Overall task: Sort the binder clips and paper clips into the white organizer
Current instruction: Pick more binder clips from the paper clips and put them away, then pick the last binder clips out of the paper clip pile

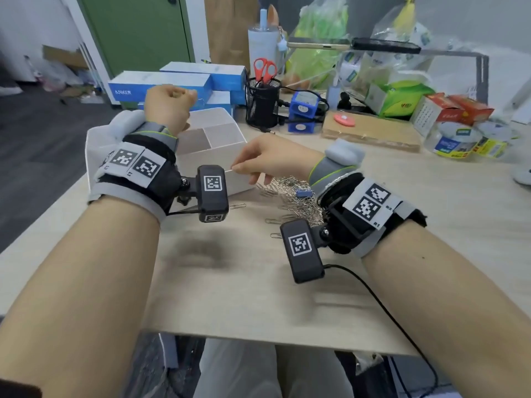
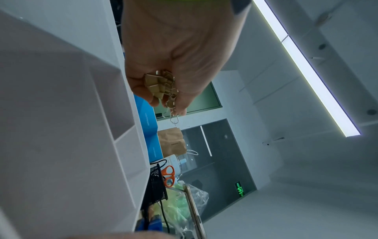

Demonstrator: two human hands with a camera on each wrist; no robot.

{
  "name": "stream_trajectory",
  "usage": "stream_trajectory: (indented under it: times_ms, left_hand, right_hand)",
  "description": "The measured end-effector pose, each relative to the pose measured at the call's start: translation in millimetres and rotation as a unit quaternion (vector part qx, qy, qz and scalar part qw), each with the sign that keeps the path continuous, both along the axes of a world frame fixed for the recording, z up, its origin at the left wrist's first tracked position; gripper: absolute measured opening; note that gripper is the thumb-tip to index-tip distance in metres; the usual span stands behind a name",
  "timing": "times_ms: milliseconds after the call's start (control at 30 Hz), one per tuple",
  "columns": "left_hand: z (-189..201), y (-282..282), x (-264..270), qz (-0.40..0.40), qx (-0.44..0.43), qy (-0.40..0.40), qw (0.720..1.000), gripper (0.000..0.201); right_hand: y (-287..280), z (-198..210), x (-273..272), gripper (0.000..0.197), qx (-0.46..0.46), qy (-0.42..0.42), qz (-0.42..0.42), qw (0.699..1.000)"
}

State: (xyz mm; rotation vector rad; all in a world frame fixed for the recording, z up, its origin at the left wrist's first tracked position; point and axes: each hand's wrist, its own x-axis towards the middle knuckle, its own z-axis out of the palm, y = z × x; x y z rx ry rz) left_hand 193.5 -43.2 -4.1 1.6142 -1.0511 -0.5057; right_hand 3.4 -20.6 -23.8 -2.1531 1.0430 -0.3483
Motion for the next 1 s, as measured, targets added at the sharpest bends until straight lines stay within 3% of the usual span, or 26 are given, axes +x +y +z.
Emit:
stream_trajectory:
  times_ms: [100, 200, 333, 500, 633, 767, 1000]
  left_hand:
    - [-2.1, -8.9, 2.4, 0.034, 0.019, -0.07, 0.997, 0.029]
    - [-5.1, -13.2, 1.7, 0.046, 0.056, -0.136, 0.988, 0.014]
    - [-4.4, -9.0, 0.8, 0.053, 0.102, -0.175, 0.978, 0.028]
    - [-5.0, -6.8, -0.2, 0.024, 0.131, -0.173, 0.976, 0.038]
    - [-3.5, -2.4, 0.9, -0.001, 0.117, -0.157, 0.981, 0.033]
    - [-1.6, 2.5, -4.7, -0.004, 0.079, -0.149, 0.986, 0.027]
    - [13.1, 12.6, -38.0, 0.007, -0.001, -0.152, 0.988, 0.034]
  right_hand:
    - [-1.2, -1.1, -2.3, 0.021, 0.003, 0.0, 0.011, 1.0]
    - [-2.1, -0.9, -5.4, 0.02, 0.018, -0.003, 0.018, 1.0]
    - [-0.1, -1.0, -5.8, 0.021, 0.029, -0.001, 0.025, 0.999]
    - [2.4, 0.4, -7.8, 0.025, 0.034, 0.002, 0.028, 0.999]
    - [5.8, 2.7, -9.9, 0.03, 0.035, 0.01, 0.033, 0.999]
    - [10.1, 6.1, -17.6, 0.029, 0.033, -0.007, 0.021, 0.999]
    - [17.5, 18.3, -43.3, 0.023, 0.009, -0.047, -0.029, 0.998]
